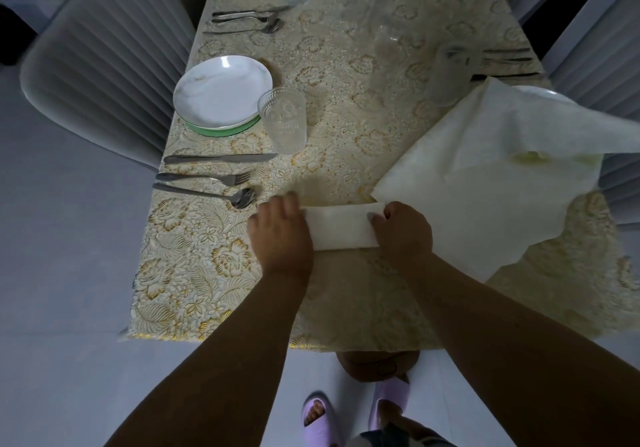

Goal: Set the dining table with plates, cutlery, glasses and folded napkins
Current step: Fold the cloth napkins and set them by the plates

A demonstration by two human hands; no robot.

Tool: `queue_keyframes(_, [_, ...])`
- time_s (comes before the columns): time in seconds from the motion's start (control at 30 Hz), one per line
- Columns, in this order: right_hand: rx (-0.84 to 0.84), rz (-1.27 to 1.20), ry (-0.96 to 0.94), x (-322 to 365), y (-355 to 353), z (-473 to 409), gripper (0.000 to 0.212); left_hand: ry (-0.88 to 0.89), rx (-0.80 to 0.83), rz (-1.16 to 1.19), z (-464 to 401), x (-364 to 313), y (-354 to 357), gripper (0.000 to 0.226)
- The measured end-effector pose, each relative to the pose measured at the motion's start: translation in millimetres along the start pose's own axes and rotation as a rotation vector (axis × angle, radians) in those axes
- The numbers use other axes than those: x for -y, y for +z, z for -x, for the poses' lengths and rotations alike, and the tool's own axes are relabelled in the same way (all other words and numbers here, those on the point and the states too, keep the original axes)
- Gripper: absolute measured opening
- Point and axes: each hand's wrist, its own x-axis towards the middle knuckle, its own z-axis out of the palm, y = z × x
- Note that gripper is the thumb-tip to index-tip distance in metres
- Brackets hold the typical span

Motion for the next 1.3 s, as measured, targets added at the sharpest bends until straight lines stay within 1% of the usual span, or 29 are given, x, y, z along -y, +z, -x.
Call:
queue_keyframes(0.03, [0.008,0.011,-0.008,2,-2,0,0.026,0.192,-0.006,0.022,4,-1,6,0.030])
queue_keyframes(0.07, [0.023,0.023,-0.006,3,-4,-1,0.030,0.348,0.086,0.047,9,-2,11,0.039])
queue_keyframes(0.1, [0.040,0.045,0.003,4,-5,-3,0.033,0.426,0.193,0.058,15,-3,16,0.048])
queue_keyframes(0.13, [0.035,0.083,0.027,8,-6,-3,0.035,0.442,0.299,0.055,19,-3,16,0.055])
queue_keyframes(0.17, [-0.019,0.156,0.034,13,-8,-1,0.034,0.434,0.365,0.044,21,-2,19,0.059])
queue_keyframes(0.2, [-0.139,0.252,-0.013,17,-8,2,0.032,0.420,0.397,0.031,21,0,22,0.063])
queue_keyframes(0.23, [-0.274,0.316,-0.130,22,-6,5,0.031,0.412,0.417,0.025,20,2,23,0.065])
queue_keyframes(0.27, [-0.378,0.312,-0.289,24,0,7,0.030,0.420,0.432,0.015,18,2,25,0.066])
queue_keyframes(0.3, [-0.428,0.258,-0.468,25,7,9,0.029,0.436,0.432,0.008,17,3,26,0.066])
queue_keyframes(0.33, [-0.400,0.200,-0.613,24,16,11,0.029,0.447,0.422,0.009,15,4,27,0.064])
queue_keyframes(0.37, [-0.305,0.154,-0.678,22,24,12,0.035,0.451,0.404,0.018,14,5,27,0.062])
queue_keyframes(0.43, [-0.082,0.147,-0.676,15,34,14,0.052,0.450,0.369,0.037,14,5,29,0.057])
queue_keyframes(0.53, [0.028,0.277,-0.658,9,38,11,0.071,0.454,0.326,0.070,13,6,29,0.054])
queue_keyframes(0.63, [0.079,0.364,-0.592,11,36,12,0.077,0.420,0.336,0.096,12,5,28,0.058])
queue_keyframes(0.73, [0.088,0.404,-0.523,4,34,12,0.076,0.360,0.389,0.084,12,3,26,0.063])
queue_keyframes(0.83, [0.044,0.445,-0.526,-5,27,8,0.065,0.276,0.414,0.083,9,5,27,0.067])
queue_keyframes(0.93, [0.008,0.433,-0.550,0,20,4,0.060,0.190,0.344,0.163,4,6,27,0.056])
queue_keyframes(1.0, [0.015,0.436,-0.550,7,13,0,0.054,0.143,0.296,0.160,-2,2,23,0.047])
queue_keyframes(1.07, [0.042,0.475,-0.504,17,4,-7,0.052,0.034,0.382,0.113,-12,-5,12,0.043])
queue_keyframes(1.13, [0.138,0.545,-0.416,31,-8,-16,0.054,-0.069,0.508,0.062,-24,-9,3,0.044])
queue_keyframes(1.2, [0.271,0.646,-0.379,44,-17,-20,0.057,-0.109,0.587,0.087,-27,-3,-4,0.045])
queue_keyframes(1.23, [0.321,0.652,-0.376,49,-20,-20,0.057,-0.131,0.597,0.144,-26,3,-9,0.044])
queue_keyframes(1.3, [0.420,0.512,-0.374,56,-20,-15,0.050,-0.198,0.602,0.339,-19,26,-21,0.039])
